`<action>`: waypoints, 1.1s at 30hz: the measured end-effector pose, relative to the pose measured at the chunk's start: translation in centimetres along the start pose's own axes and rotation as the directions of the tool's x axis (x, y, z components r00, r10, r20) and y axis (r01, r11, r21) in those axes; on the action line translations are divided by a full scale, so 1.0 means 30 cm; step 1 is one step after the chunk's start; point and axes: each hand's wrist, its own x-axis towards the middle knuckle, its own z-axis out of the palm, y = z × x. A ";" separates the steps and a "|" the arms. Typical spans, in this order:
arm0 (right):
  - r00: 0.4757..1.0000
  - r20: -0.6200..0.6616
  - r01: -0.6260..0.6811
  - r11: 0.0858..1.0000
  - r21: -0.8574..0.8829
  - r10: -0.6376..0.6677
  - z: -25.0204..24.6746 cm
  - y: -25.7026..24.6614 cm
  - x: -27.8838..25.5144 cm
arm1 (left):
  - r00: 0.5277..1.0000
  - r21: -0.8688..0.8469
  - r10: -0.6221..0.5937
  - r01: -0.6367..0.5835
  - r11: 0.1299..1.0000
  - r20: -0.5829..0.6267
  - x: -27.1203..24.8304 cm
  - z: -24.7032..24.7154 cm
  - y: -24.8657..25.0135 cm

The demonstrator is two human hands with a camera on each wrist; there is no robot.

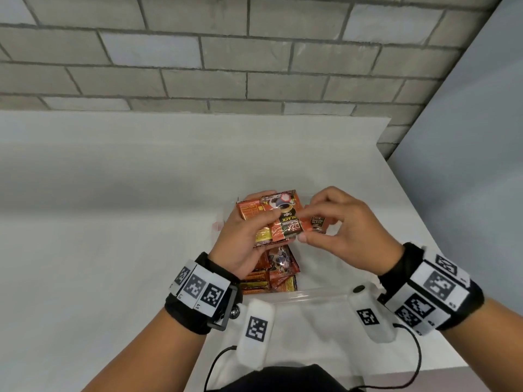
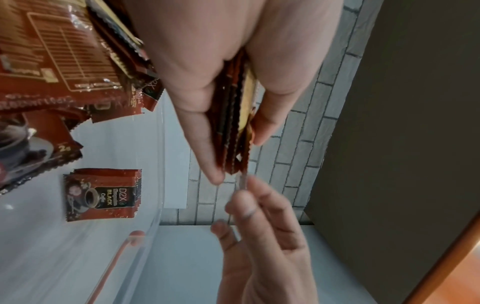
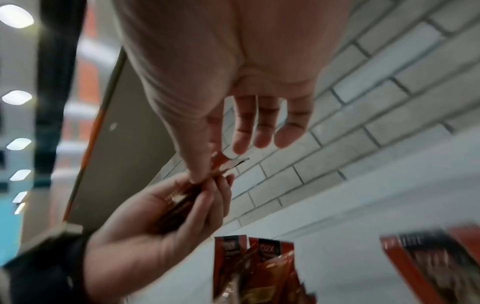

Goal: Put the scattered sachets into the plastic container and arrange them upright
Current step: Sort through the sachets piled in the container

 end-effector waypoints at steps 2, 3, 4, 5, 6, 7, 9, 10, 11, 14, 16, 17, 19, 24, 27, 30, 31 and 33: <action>0.981 -0.024 -0.188 0.972 0.141 0.193 -0.006 -0.004 0.005 | 1.000 -0.014 0.026 -0.026 1.000 -0.016 0.004 -0.004 -0.001; 0.964 -0.017 -0.255 0.945 0.206 0.264 -0.004 -0.007 0.007 | 0.999 -0.016 0.035 -0.035 0.999 -0.013 0.004 -0.003 0.000; 0.956 0.003 -0.286 0.925 0.250 0.295 0.002 -0.012 0.008 | 0.999 -0.012 0.040 -0.040 0.999 -0.008 0.005 -0.001 0.000; 0.954 0.028 -0.296 0.915 0.274 0.300 0.010 -0.015 0.007 | 0.999 -0.005 0.040 -0.040 0.999 0.004 0.005 0.002 0.000; 0.955 0.050 -0.294 0.910 0.293 0.292 0.018 -0.022 0.005 | 0.999 0.006 0.037 -0.037 0.999 0.013 0.005 0.003 0.000; 0.956 0.056 -0.289 0.906 0.308 0.287 0.024 -0.023 0.006 | 0.999 0.022 0.033 -0.034 0.999 0.024 0.005 0.002 0.000; 0.960 0.037 -0.274 0.908 0.316 0.277 0.021 -0.029 0.013 | 0.998 0.075 0.013 -0.017 0.997 0.062 0.002 -0.003 -0.002; 0.963 0.029 -0.262 0.915 0.306 0.266 0.016 -0.030 0.020 | 0.996 0.102 -0.007 -0.003 0.995 0.093 -0.002 -0.005 -0.004; 0.967 0.029 -0.250 0.920 0.301 0.253 0.012 -0.035 0.027 | 0.993 0.117 -0.028 0.014 0.993 0.118 -0.006 -0.007 -0.006; 0.965 0.071 -0.260 0.902 0.345 0.252 0.002 -0.051 0.042 | 0.987 0.100 -0.035 0.020 0.995 0.155 -0.014 -0.008 -0.012; 0.940 0.090 -0.336 0.851 0.403 0.329 0.001 -0.055 0.038 | 0.990 0.062 0.022 -0.031 0.998 0.140 -0.012 -0.011 -0.016; 0.921 0.099 -0.382 0.819 0.427 0.378 0.000 -0.049 0.032 | 0.992 0.042 0.051 -0.057 0.998 0.119 -0.010 -0.015 -0.016; 0.893 0.141 -0.443 0.775 0.451 0.428 -0.003 -0.040 0.018 | 0.993 0.022 0.079 -0.081 0.996 0.088 -0.010 -0.020 -0.016; 0.901 0.097 -0.423 0.807 0.412 0.422 -0.042 -0.035 0.022 | 0.996 0.063 0.058 -0.062 0.996 0.063 -0.020 -0.021 -0.008; 0.883 -0.021 -0.448 0.855 0.261 0.469 -0.103 0.009 0.059 | 0.999 0.010 0.041 -0.041 0.999 -0.019 -0.019 -0.036 -0.003; 0.885 0.023 -0.451 0.868 -0.209 0.465 -0.119 0.086 0.102 | 0.999 -0.014 0.021 -0.022 1.000 -0.038 -0.026 -0.054 -0.004; 0.875 0.093 -0.410 0.831 -0.377 0.474 -0.107 0.110 0.113 | 0.999 -0.016 0.020 -0.020 1.000 -0.032 -0.030 -0.056 -0.005; 0.827 0.198 -0.332 0.742 -0.583 0.526 -0.067 0.156 0.127 | 1.000 -0.018 0.015 -0.016 1.000 -0.017 -0.035 -0.059 -0.004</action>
